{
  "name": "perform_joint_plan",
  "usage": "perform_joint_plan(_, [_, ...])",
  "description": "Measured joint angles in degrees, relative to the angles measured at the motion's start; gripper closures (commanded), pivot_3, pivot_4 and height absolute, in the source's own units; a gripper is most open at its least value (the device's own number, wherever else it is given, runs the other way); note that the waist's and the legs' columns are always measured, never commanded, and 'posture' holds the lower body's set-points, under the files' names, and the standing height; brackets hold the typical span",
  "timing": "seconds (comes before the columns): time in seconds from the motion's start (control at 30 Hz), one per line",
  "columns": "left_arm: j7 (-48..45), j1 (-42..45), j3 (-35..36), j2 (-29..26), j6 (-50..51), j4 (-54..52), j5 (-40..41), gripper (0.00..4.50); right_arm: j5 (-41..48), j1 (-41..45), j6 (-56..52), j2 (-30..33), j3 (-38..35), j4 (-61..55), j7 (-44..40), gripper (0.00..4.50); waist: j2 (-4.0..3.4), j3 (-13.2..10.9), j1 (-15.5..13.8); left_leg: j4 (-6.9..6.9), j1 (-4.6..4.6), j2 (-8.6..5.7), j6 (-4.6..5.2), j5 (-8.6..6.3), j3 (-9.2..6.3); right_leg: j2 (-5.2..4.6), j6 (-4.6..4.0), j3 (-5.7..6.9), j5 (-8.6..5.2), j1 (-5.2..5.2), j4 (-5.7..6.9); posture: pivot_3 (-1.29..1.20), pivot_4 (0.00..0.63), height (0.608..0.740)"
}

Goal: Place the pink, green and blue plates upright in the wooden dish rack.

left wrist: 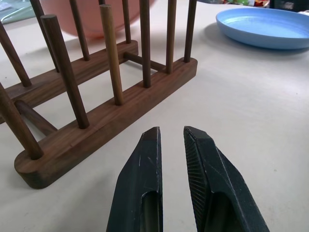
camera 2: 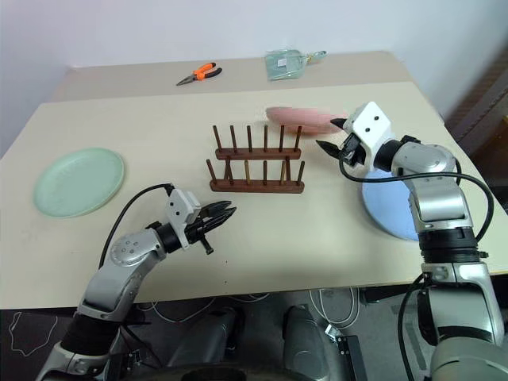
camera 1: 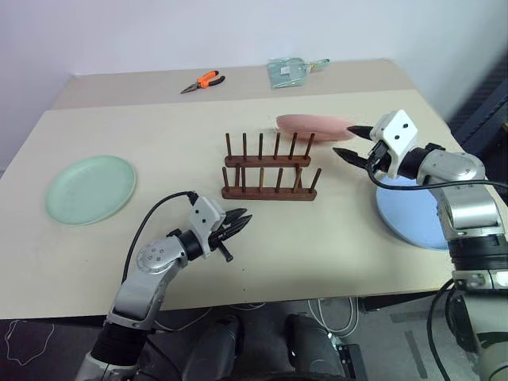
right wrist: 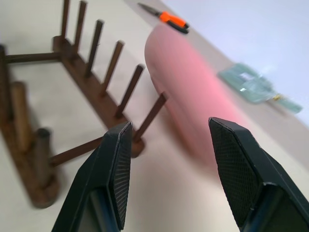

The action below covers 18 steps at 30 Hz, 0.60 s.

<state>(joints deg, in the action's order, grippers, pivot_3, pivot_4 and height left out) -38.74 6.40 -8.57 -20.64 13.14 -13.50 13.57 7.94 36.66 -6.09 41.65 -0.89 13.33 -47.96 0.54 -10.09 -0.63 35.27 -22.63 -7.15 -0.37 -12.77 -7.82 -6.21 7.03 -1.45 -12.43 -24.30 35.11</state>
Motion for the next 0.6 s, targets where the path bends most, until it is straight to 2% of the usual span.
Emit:
perform_joint_plan(0.27, [0.0,0.1,-0.6,0.4,0.0,0.1,-0.4,3.79,-7.6,4.7,9.0,0.5,3.8,10.0,0.2,1.98,0.00,0.0,0.1,0.00,0.00,-0.01,0.00,0.00,0.01,0.01,0.00,0.00,0.00,0.00,0.00,0.00,0.150,0.739])
perform_joint_plan(0.4, [0.0,0.1,-0.9,0.5,0.0,0.2,-0.4,3.79,-8.3,9.4,11.4,-0.1,4.6,17.5,-1.2,1.98,-0.02,0.0,0.2,0.00,0.01,-0.01,-0.01,0.01,0.01,0.02,-0.01,-0.01,0.01,0.00,0.02,0.00,0.150,0.739])
perform_joint_plan(0.6, [0.0,0.2,-1.2,0.5,-0.1,0.4,-0.5,3.79,-6.5,14.6,12.9,-2.2,4.6,27.8,-7.9,1.98,-0.02,0.0,0.3,-0.01,0.02,0.00,-0.01,0.01,0.00,0.03,0.00,-0.01,0.02,0.00,0.02,0.00,0.150,0.739])
